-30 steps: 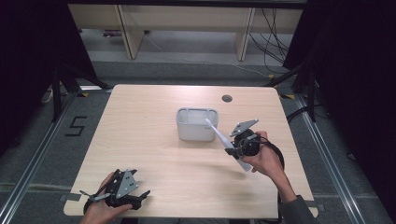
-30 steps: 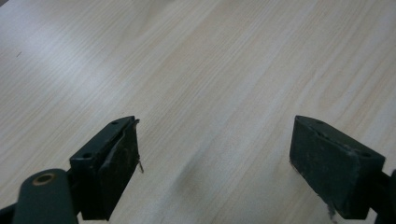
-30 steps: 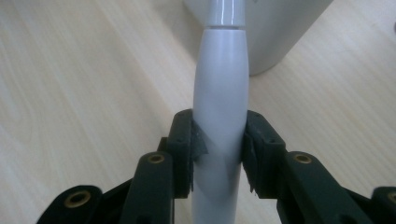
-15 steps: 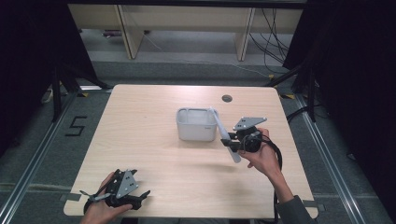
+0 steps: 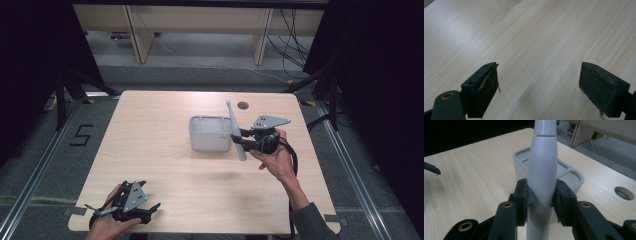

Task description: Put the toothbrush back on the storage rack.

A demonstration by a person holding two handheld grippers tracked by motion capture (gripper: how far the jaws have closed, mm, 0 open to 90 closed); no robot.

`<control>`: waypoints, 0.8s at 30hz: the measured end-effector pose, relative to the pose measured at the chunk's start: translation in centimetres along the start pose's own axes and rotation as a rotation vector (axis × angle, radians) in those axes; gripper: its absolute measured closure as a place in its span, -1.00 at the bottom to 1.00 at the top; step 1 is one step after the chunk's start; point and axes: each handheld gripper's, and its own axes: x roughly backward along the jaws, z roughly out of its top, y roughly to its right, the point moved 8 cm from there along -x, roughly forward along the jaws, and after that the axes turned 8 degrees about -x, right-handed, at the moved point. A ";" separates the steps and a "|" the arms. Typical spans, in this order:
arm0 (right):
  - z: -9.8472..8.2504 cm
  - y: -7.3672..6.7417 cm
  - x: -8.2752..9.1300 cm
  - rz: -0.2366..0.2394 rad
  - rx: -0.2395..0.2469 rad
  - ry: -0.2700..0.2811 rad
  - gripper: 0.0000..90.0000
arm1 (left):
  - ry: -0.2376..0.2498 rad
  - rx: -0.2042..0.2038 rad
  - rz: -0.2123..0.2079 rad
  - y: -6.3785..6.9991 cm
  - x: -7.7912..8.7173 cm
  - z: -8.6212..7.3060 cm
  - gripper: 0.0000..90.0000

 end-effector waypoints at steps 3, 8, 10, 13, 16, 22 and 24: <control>0.5 0.0 -0.3 0.008 0.002 0.018 0.48 | 0.007 0.004 0.004 0.1 0.0 0.1 -0.66; 1.3 0.2 -0.7 0.012 0.008 0.055 0.48 | 0.001 0.001 0.001 0.0 0.0 0.0 -0.66; 1.7 0.0 -0.9 0.017 -0.003 0.070 0.49 | -0.001 0.000 0.003 0.0 0.0 0.0 -0.66; 2.3 -0.4 -1.3 0.047 -0.048 0.072 0.49 | 0.003 0.000 0.002 0.1 0.0 0.0 -0.66; 2.6 -0.2 -1.4 0.039 -0.022 0.079 0.49 | 0.006 0.003 0.001 0.1 0.0 0.1 -0.66; 3.6 -0.8 -2.0 0.071 -0.036 0.106 0.49 | 0.008 -0.006 0.004 0.1 -0.1 0.1 -0.66; 4.0 -0.7 -2.2 0.061 -0.027 0.114 0.49 | 0.007 0.008 0.003 0.1 -0.1 0.1 -0.66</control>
